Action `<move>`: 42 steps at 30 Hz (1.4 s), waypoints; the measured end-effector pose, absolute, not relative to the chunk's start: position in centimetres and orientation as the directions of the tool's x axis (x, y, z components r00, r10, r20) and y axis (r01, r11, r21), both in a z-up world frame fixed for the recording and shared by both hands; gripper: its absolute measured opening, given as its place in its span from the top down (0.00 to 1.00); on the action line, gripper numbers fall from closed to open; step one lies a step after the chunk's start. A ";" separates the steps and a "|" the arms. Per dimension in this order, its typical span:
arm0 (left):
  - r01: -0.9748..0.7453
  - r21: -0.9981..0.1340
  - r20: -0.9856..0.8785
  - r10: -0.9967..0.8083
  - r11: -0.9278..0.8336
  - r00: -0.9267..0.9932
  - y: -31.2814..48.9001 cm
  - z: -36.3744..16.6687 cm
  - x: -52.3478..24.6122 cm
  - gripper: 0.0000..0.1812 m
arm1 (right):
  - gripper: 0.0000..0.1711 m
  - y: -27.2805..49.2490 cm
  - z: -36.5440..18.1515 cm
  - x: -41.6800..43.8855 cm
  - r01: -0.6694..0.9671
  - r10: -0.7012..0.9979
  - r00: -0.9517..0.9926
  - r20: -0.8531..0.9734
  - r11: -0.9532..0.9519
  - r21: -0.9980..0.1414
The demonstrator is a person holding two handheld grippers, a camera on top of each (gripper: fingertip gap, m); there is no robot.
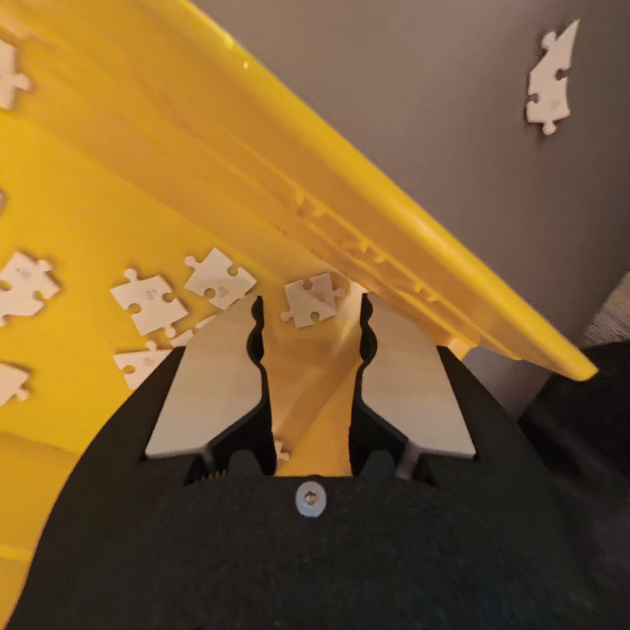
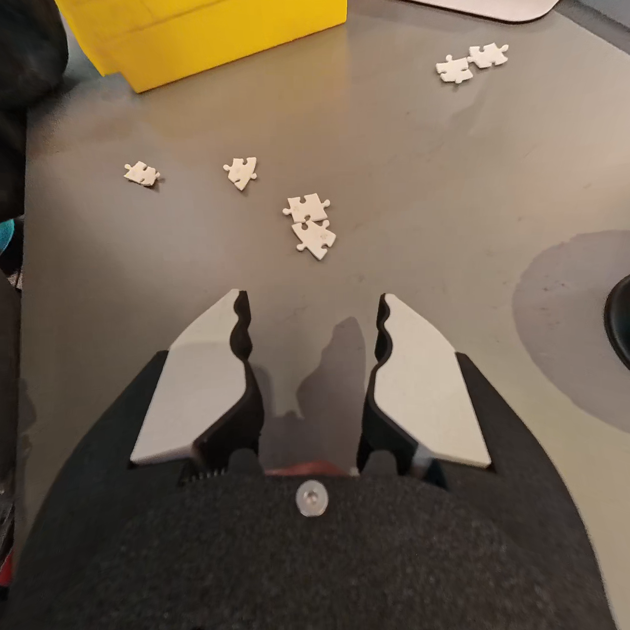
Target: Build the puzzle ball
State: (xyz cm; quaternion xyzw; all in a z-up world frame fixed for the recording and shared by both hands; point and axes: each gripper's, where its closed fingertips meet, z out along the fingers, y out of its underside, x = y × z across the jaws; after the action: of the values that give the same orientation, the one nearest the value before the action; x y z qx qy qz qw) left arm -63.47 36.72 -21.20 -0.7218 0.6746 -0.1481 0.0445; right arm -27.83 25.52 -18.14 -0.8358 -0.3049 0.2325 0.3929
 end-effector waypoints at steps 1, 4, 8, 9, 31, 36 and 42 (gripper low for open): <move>-0.968 -0.237 0.163 -0.986 -0.080 0.041 36.7 -21.2 -63.5 0.70 | 0.59 25.5 -18.1 -27.9 0.328 0.697 0.702 -0.148 -0.501 -0.801; -0.989 -0.141 0.097 -0.995 -0.038 0.024 37.3 -22.0 -64.2 0.69 | 0.59 25.3 -17.9 -28.0 0.323 0.701 0.698 -0.147 -0.491 -0.809; -0.996 -0.089 -0.003 -1.000 0.031 -0.031 37.3 -22.5 -64.1 0.77 | 0.59 25.1 -17.7 -27.6 0.309 0.695 0.703 -0.150 -0.488 -0.816; -0.996 -0.087 -0.003 -1.000 0.025 -0.025 37.1 -22.5 -63.9 0.80 | 0.59 25.0 -17.7 -27.5 0.305 0.693 0.705 -0.150 -0.487 -0.818; -0.643 -0.666 -0.132 -0.788 -0.380 0.602 34.6 -5.4 -60.0 0.81 | 0.60 23.4 -15.7 -24.4 0.260 0.695 0.715 -0.078 -0.368 -0.893; -0.683 -0.662 0.014 -0.916 -0.309 0.401 27.5 -8.2 -44.6 0.81 | 0.61 22.7 -15.5 -23.6 0.223 0.696 0.714 -0.082 -0.337 -0.915; -0.853 -0.462 0.072 -0.969 -0.243 0.237 23.2 -17.2 -32.4 0.81 | 0.62 21.0 -15.1 -23.1 0.138 0.685 0.718 -0.122 -0.312 -0.940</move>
State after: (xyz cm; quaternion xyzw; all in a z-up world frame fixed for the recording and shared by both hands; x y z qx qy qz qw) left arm -32.38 23.17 -17.24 -0.7688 0.5924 -0.1749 0.1659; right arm -23.08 20.97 -15.09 -0.7663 -0.2686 0.2623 0.5213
